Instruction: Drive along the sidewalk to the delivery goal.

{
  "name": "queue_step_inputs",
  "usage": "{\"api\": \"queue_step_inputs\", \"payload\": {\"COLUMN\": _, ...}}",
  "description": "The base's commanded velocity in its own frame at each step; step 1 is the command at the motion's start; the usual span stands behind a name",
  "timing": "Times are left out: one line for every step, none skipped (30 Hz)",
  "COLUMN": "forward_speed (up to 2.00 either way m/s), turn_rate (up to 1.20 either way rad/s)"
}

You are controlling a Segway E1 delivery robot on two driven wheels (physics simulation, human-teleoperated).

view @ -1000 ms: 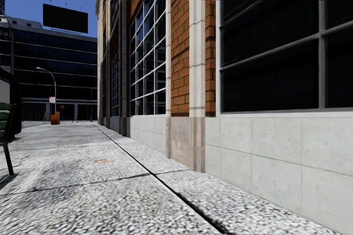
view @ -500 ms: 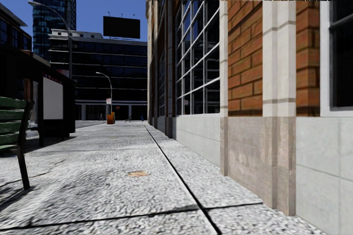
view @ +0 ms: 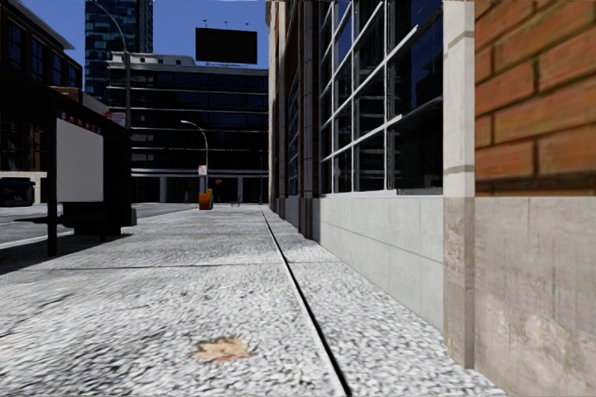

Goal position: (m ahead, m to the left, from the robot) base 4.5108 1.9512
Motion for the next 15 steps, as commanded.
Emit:
{"api": "queue_step_inputs", "payload": {"forward_speed": 2.00, "turn_rate": 0.84}}
{"api": "queue_step_inputs", "payload": {"forward_speed": 2.00, "turn_rate": 0.85}}
{"api": "queue_step_inputs", "payload": {"forward_speed": 2.00, "turn_rate": 0.85}}
{"api": "queue_step_inputs", "payload": {"forward_speed": 2.00, "turn_rate": 0.85}}
{"api": "queue_step_inputs", "payload": {"forward_speed": 2.00, "turn_rate": 0.82}}
{"api": "queue_step_inputs", "payload": {"forward_speed": 2.00, "turn_rate": 0.38}}
{"api": "queue_step_inputs", "payload": {"forward_speed": 2.00, "turn_rate": 0.00}}
{"api": "queue_step_inputs", "payload": {"forward_speed": 2.00, "turn_rate": 0.00}}
{"api": "queue_step_inputs", "payload": {"forward_speed": 2.00, "turn_rate": 0.00}}
{"api": "queue_step_inputs", "payload": {"forward_speed": 2.00, "turn_rate": 0.00}}
{"api": "queue_step_inputs", "payload": {"forward_speed": 2.00, "turn_rate": 0.00}}
{"api": "queue_step_inputs", "payload": {"forward_speed": 2.00, "turn_rate": 0.00}}
{"api": "queue_step_inputs", "payload": {"forward_speed": 2.00, "turn_rate": 0.00}}
{"api": "queue_step_inputs", "payload": {"forward_speed": 2.00, "turn_rate": 0.00}}
{"api": "queue_step_inputs", "payload": {"forward_speed": 2.00, "turn_rate": 0.00}}
